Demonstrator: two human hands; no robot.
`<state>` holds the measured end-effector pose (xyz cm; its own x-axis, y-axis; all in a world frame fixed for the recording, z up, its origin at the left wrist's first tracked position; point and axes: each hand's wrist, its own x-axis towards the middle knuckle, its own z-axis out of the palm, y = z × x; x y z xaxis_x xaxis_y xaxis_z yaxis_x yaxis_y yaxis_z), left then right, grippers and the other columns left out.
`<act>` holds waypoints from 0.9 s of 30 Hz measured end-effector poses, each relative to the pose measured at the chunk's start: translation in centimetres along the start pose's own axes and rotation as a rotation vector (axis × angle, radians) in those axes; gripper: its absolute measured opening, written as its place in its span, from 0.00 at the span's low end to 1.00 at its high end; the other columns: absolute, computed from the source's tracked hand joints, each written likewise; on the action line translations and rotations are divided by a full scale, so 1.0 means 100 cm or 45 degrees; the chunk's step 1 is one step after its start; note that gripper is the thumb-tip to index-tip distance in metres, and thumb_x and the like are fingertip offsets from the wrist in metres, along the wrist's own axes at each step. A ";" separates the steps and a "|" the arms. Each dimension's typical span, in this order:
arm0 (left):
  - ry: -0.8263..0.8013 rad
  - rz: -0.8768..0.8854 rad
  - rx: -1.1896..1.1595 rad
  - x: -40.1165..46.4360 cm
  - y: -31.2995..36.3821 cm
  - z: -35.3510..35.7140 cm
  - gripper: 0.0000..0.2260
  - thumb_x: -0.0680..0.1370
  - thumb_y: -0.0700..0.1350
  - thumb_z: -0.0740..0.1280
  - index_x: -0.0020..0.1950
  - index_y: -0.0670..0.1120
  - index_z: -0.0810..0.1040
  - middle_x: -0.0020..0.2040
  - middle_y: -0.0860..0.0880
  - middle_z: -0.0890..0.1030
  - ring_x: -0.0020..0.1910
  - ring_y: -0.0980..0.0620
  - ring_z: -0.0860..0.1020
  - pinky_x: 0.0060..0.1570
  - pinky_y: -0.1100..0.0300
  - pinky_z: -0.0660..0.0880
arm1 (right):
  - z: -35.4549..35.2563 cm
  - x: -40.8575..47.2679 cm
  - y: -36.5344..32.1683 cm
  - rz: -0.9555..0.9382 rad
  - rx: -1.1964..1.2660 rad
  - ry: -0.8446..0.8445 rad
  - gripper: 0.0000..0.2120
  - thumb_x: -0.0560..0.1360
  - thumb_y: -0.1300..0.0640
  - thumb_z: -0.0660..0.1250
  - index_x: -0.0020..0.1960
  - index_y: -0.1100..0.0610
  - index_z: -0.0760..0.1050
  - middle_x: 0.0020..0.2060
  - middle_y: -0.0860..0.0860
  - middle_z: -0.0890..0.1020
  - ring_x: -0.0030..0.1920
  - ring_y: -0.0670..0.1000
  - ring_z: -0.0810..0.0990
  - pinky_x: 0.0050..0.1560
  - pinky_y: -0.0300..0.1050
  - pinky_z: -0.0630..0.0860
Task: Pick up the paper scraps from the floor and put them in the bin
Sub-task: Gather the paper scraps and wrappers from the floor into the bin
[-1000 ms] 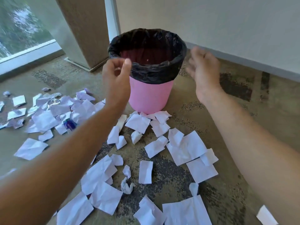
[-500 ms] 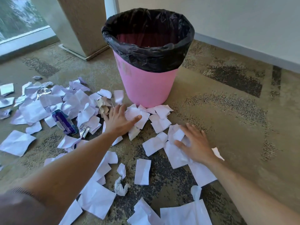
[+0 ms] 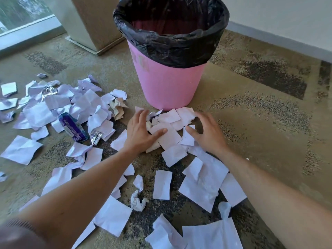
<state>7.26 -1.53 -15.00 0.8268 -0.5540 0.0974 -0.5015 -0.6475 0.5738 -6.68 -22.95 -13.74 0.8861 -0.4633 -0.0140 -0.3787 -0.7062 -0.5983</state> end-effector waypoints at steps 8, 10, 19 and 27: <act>-0.180 0.186 0.170 -0.002 -0.004 0.011 0.43 0.67 0.77 0.58 0.76 0.53 0.59 0.76 0.52 0.64 0.79 0.46 0.54 0.75 0.39 0.42 | 0.014 0.035 -0.030 -0.055 0.057 -0.280 0.34 0.73 0.41 0.70 0.75 0.46 0.62 0.74 0.45 0.65 0.73 0.48 0.64 0.76 0.61 0.44; -0.183 0.238 0.170 -0.003 -0.003 0.010 0.42 0.69 0.74 0.61 0.75 0.52 0.60 0.74 0.50 0.67 0.77 0.46 0.58 0.76 0.41 0.44 | 0.020 0.027 -0.031 -0.122 0.104 -0.199 0.29 0.72 0.46 0.71 0.71 0.45 0.67 0.68 0.44 0.73 0.66 0.49 0.71 0.73 0.56 0.54; -0.131 0.401 0.138 -0.015 -0.002 0.011 0.34 0.72 0.66 0.68 0.68 0.44 0.70 0.60 0.46 0.76 0.61 0.44 0.71 0.63 0.48 0.68 | 0.027 -0.011 -0.036 -0.187 0.118 -0.073 0.26 0.73 0.59 0.69 0.70 0.53 0.70 0.57 0.52 0.79 0.57 0.53 0.76 0.57 0.51 0.73; -0.043 0.474 0.044 -0.053 0.010 0.020 0.20 0.76 0.54 0.66 0.67 0.52 0.71 0.59 0.47 0.76 0.56 0.44 0.75 0.54 0.49 0.72 | 0.010 -0.049 -0.043 -0.100 0.316 -0.168 0.21 0.70 0.56 0.76 0.61 0.50 0.76 0.56 0.50 0.75 0.54 0.49 0.73 0.46 0.30 0.68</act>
<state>1.87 -0.34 -16.56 0.5778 -0.7713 0.2667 -0.7748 -0.4157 0.4764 -9.13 -17.14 -11.93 0.9434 -0.3272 -0.0544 -0.2450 -0.5769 -0.7792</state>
